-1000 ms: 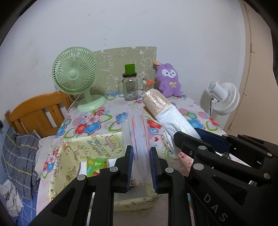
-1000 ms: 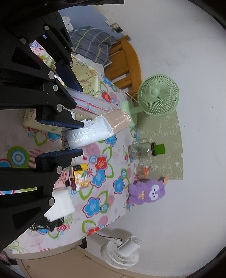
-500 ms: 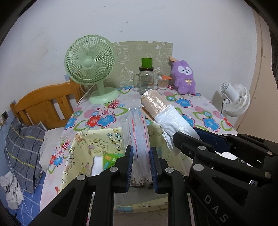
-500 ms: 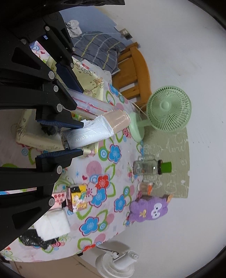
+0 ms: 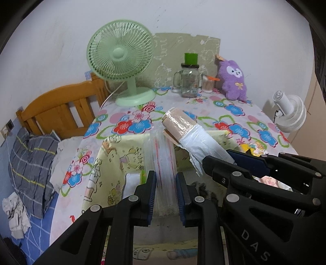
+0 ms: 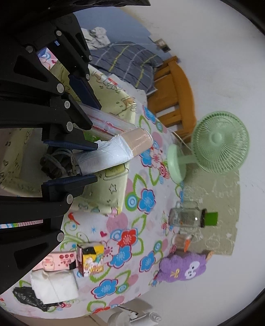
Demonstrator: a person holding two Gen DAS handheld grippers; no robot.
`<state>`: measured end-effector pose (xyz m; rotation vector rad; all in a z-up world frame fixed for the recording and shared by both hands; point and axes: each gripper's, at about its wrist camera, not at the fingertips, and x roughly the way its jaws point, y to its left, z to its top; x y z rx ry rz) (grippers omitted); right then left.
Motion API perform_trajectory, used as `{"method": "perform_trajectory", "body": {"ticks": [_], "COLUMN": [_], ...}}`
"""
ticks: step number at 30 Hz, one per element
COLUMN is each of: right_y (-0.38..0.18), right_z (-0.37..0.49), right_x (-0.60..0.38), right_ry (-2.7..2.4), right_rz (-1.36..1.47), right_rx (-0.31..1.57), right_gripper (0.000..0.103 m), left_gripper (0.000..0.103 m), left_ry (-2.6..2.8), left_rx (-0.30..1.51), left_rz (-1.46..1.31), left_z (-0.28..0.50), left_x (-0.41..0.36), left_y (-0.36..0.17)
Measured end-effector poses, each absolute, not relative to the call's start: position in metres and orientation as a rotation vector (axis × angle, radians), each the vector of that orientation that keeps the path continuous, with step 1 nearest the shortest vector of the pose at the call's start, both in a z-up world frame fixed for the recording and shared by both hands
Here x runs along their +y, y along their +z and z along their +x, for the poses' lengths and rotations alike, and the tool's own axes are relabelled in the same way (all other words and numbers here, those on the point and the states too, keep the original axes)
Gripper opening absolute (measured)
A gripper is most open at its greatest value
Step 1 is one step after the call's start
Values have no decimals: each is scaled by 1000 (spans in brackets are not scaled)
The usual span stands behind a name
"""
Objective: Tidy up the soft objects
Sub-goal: 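Carry the straw pack and rolled cloth with both tools over the fabric box, then lower both tools into the fabric box and open them to release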
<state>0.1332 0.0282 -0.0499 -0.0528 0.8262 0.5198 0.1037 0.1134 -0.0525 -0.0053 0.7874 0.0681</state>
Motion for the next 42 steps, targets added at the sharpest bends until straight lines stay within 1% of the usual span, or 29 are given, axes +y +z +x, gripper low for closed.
{"method": "perform_trajectory", "body": {"ticks": [11, 14, 16, 18, 20, 22, 23, 24, 26, 27, 28, 33, 36, 38, 41, 42], "right_y": [-69, -72, -73, -74, -75, -75, -75, -75, -72, -70, -68, -61, -57, -53, -46, -44], "right_z": [153, 154, 155, 155, 154, 154, 153, 153, 150, 148, 146, 138, 133, 130, 125, 123], "right_x": [48, 50, 51, 52, 52, 51, 50, 49, 46, 44, 43, 36, 29, 25, 16, 13], "right_ry": [536, 539, 541, 541, 543, 547, 549, 546, 554, 553, 546, 541, 544, 542, 516, 512], "right_rz": [-100, -108, -113, -126, -136, -140, -140, -140, -133, -135, -138, -139, -127, -121, -121, -117], "right_rx": [903, 908, 912, 918, 918, 921, 922, 920, 899, 887, 879, 845, 834, 823, 793, 783], "right_gripper": [27, 27, 28, 28, 28, 28, 32, 43, 56, 63, 67, 74, 74, 74, 83, 84], "left_gripper": [19, 28, 41, 44, 49, 57, 59, 64, 72, 80, 87, 88, 89, 91, 94, 95], "left_ry": [92, 96, 97, 100, 95, 88, 83, 80, 70, 74, 83, 89, 83, 83, 85, 86], "left_rx": [845, 854, 867, 877, 882, 882, 882, 880, 869, 865, 862, 856, 843, 831, 812, 806], "left_rz": [-27, -33, -34, -39, -39, -40, -41, -41, -48, -48, -47, -53, -48, -44, -36, -34], "left_z": [117, 117, 118, 118, 117, 116, 115, 114, 112, 110, 109, 105, 101, 99, 95, 94], "left_x": [129, 131, 131, 132, 130, 128, 127, 126, 124, 123, 123, 120, 114, 110, 104, 102], "left_y": [-70, -73, -75, -77, -77, -77, -76, -76, -73, -72, -71, -67, -63, -59, -53, -51]}}
